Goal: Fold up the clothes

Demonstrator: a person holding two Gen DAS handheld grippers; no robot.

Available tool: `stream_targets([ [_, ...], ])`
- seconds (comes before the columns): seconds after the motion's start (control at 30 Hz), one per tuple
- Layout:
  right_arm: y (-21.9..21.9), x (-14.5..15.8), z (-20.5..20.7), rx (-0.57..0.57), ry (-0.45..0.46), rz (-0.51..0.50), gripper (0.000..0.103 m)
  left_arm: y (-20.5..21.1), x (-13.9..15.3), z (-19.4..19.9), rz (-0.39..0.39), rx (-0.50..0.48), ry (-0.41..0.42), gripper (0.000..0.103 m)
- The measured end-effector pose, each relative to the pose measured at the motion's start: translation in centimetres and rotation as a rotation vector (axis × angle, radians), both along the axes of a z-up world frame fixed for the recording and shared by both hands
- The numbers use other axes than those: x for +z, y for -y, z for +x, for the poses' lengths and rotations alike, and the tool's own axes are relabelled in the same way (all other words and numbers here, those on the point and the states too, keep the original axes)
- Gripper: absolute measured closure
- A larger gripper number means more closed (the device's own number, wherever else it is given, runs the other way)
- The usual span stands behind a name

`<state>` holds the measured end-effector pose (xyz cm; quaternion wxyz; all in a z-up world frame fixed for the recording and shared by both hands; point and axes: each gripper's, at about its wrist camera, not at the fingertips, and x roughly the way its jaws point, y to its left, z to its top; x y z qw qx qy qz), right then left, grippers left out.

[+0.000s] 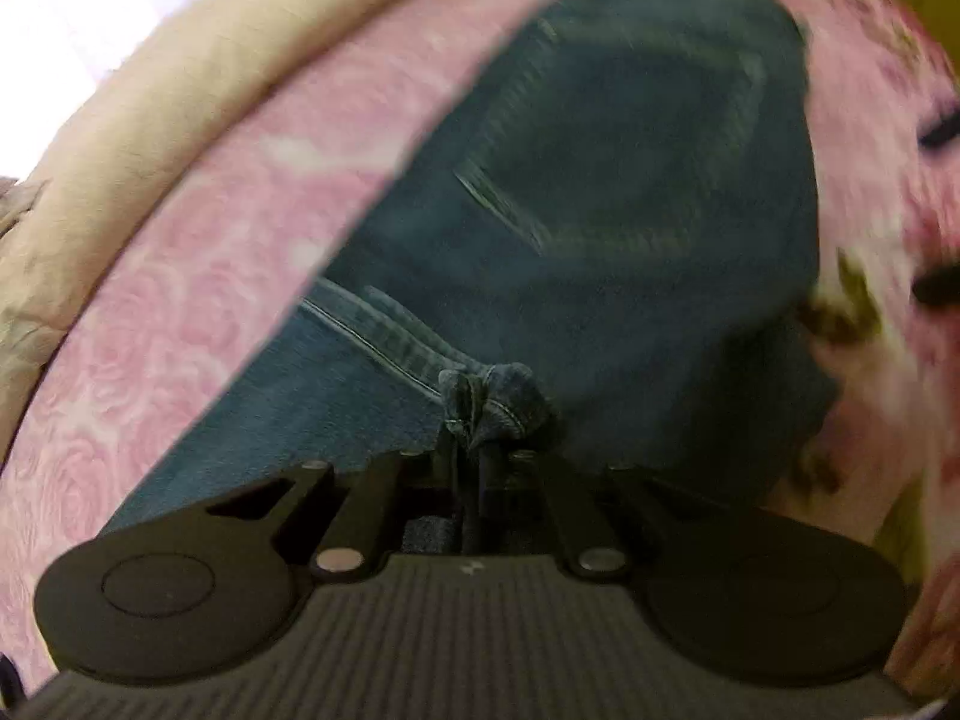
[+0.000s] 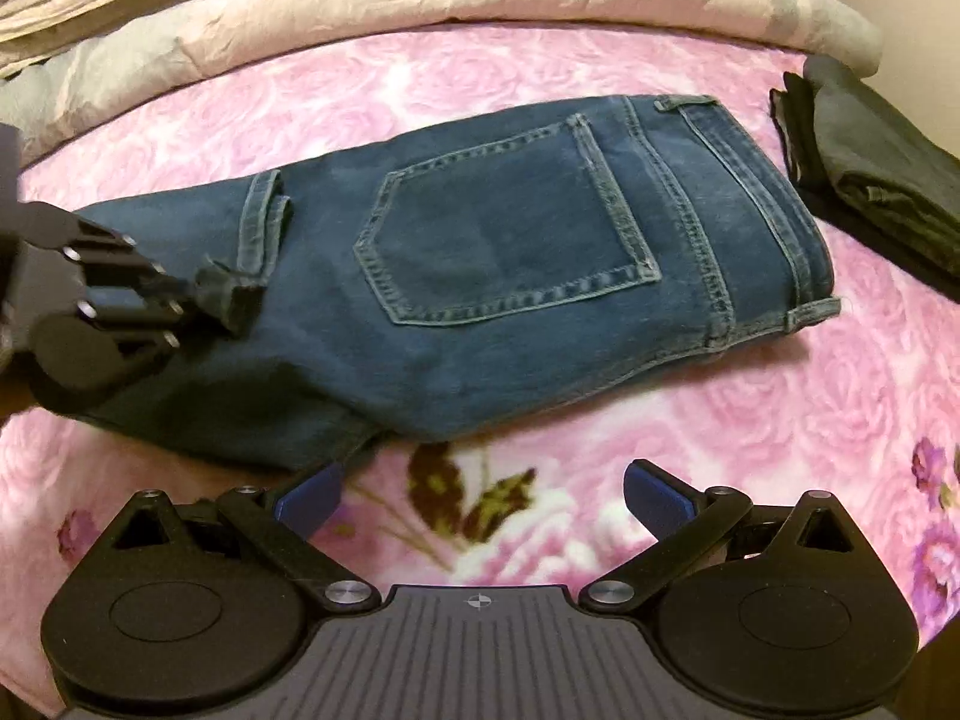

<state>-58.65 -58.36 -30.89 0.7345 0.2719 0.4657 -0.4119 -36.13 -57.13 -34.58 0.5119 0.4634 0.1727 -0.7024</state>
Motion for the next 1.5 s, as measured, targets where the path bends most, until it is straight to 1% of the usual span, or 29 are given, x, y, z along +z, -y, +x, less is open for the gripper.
stream_targets([
  [0.1, 0.3, -0.8, -0.8, -0.003, -0.011, 0.024, 0.0, -1.1, 3.5, 0.4, -0.273, 0.09, -0.014, 0.101],
  [0.13, 0.3, -0.9, -1.0, -0.001, -0.009, 0.028, 0.0, -1.2, 3.9, 0.2, -0.311, 0.087, -0.006, 0.101],
  [0.17, 0.3, -1.0, -1.1, 0.004, -0.007, 0.03, 0.0, -1.2, 4.0, 0.0, -0.328, 0.076, 0.005, 0.101],
  [0.23, 0.5, -1.2, -1.2, 0.02, -0.007, 0.035, 0.0, 0.2, 1.1, -1.4, -0.12, -0.032, 0.053, 0.1],
  [0.27, 0.6, -1.2, -1.2, 0.029, -0.006, 0.036, 0.0, 0.3, -0.9, -2.0, -0.016, -0.091, 0.078, 0.1],
  [0.3, 0.7, -1.2, -1.2, 0.037, -0.003, 0.032, 0.0, 0.4, -2.7, -2.6, 0.072, -0.146, 0.104, 0.097],
  [0.37, 0.9, -1.0, -1.2, 0.054, 0.004, 0.024, 0.0, -0.6, -3.7, -3.2, 0.053, -0.213, 0.171, 0.097],
  [0.4, 1.0, -0.9, -1.1, 0.062, 0.007, 0.02, 0.0, -0.6, -3.5, -3.1, 0.055, -0.201, 0.161, 0.096],
  [0.5, 1.4, -1.0, -1.2, 0.071, 0.009, 0.016, 0.0, -0.5, -2.6, -2.0, 0.094, -0.11, 0.085, 0.091],
  [0.53, 1.5, -1.2, -1.3, 0.069, 0.008, 0.023, 0.0, -0.5, -2.2, -1.6, 0.105, -0.079, 0.059, 0.085],
  [0.6, 1.6, -1.2, -1.2, 0.071, 0.016, 0.029, 0.0, -2.0, -0.6, -0.3, 0.095, -0.02, 0.008, 0.077],
  [0.63, 1.7, -1.1, -1.1, 0.076, 0.023, 0.029, 0.0, -2.8, 0.2, 0.5, 0.088, 0.011, -0.017, 0.077],
  [0.7, 1.4, -0.9, -0.6, 0.102, 0.034, 0.023, 0.0, -5.1, 1.6, 2.9, 0.066, 0.096, -0.054, 0.077],
  [0.77, 1.0, -0.7, 0.3, 0.128, 0.043, 0.017, 0.0, -6.9, 3.0, 5.9, 0.042, 0.197, -0.072, 0.074],
  [0.83, 0.3, -0.5, 1.5, 0.162, 0.051, 0.004, 0.0, -8.6, 4.0, 9.3, 0.035, 0.297, -0.055, 0.067],
  [0.9, -1.1, -0.1, 3.7, 0.242, 0.061, -0.023, 0.0, -9.6, 4.2, 13.0, 0.059, 0.392, -0.042, 0.066],
  [0.93, -1.9, 0.1, 4.9, 0.289, 0.065, -0.038, 0.0, -10.0, 4.2, 14.8, 0.073, 0.433, -0.051, 0.066],
  [0.97, -2.7, 0.4, 6.1, 0.335, 0.07, -0.053, 0.0, -10.2, 4.2, 16.6, 0.084, 0.477, -0.074, 0.066],
  [1.03, -4.6, 0.6, 8.9, 0.431, 0.072, -0.088, 0.0, -10.5, 4.1, 19.9, 0.092, 0.554, -0.164, 0.066],
  [1.1, -6.6, 0.7, 11.8, 0.525, 0.07, -0.121, 0.0, -10.4, 3.7, 22.6, 0.108, 0.629, -0.289, 0.066],
  [1.13, -7.4, 0.5, 13.1, 0.555, 0.068, -0.125, 0.0, -10.0, 3.2, 23.5, 0.129, 0.651, -0.359, 0.066],
  [1.2, -8.4, 0.1, 14.6, 0.576, 0.06, -0.126, 0.0, -9.2, 2.4, 25.3, 0.171, 0.692, -0.494, 0.066],
  [1.3, -9.8, -0.5, 16.9, 0.608, 0.049, -0.127, 0.0, -8.7, 0.7, 27.0, 0.232, 0.706, -0.614, 0.066],
  [1.4, -11.3, -1.2, 19.2, 0.639, 0.038, -0.129, 0.0, -7.9, -1.2, 27.7, 0.28, 0.688, -0.682, 0.064],
  [1.5, -12.7, -1.8, 21.5, 0.671, 0.027, -0.13, 0.0, -7.1, -3.2, 28.6, 0.346, 0.673, -0.767, 0.064],
])
